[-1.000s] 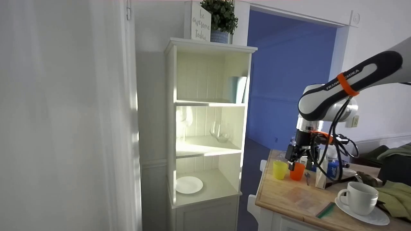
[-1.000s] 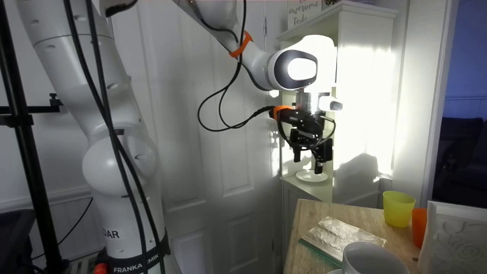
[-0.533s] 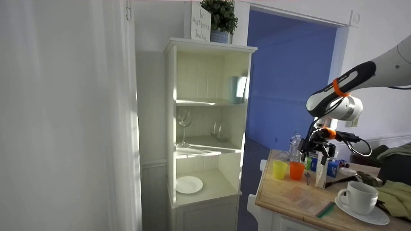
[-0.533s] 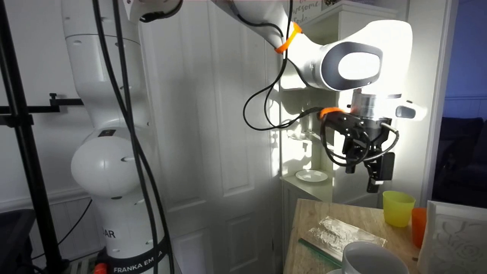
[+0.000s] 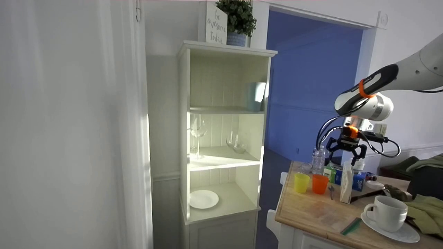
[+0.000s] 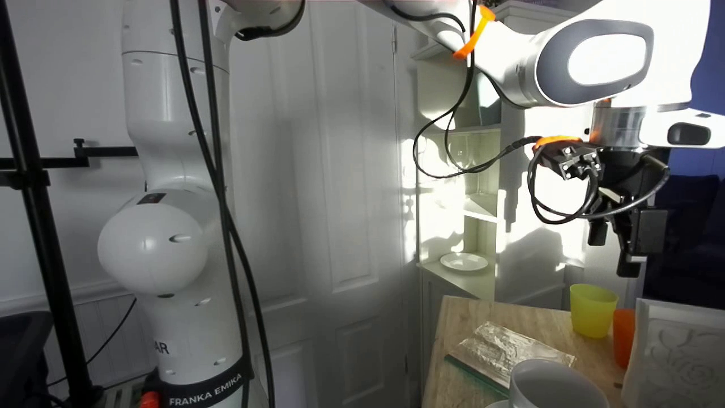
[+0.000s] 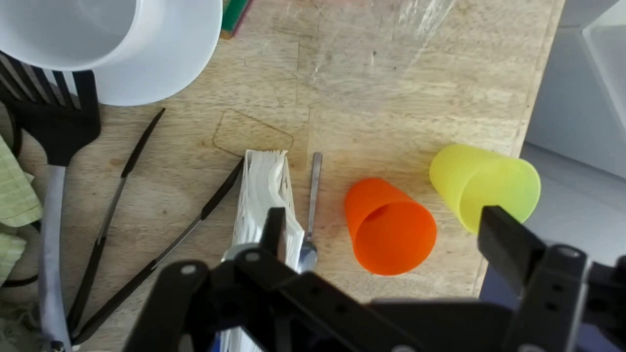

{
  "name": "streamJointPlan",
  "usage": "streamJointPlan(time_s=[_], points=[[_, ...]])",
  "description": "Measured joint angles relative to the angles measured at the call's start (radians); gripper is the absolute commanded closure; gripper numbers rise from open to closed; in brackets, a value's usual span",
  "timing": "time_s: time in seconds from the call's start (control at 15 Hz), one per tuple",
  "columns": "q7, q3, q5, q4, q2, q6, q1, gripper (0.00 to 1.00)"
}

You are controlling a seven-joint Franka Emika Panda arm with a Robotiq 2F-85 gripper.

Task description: Pick up tissue and out it on the cup

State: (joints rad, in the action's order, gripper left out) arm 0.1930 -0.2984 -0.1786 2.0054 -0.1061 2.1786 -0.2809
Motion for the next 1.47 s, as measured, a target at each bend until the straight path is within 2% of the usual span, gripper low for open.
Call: streamJointPlan(time_s=[0.33, 0.73, 1.13, 1.47], points=[[0.077, 0.002, 0.005, -0.039, -0.022, 0.028, 0.005, 0.0], [0.096, 0.002, 0.03, -0.043, -0.024, 0.037, 0.007, 0.0], [0.35, -0.003, 0.411, -0.054, -0.042, 0.113, 0.042, 0.0], [0.454, 0.0, 0.592, -0.051, -0.044, 0.063, 0.099, 0.0]])
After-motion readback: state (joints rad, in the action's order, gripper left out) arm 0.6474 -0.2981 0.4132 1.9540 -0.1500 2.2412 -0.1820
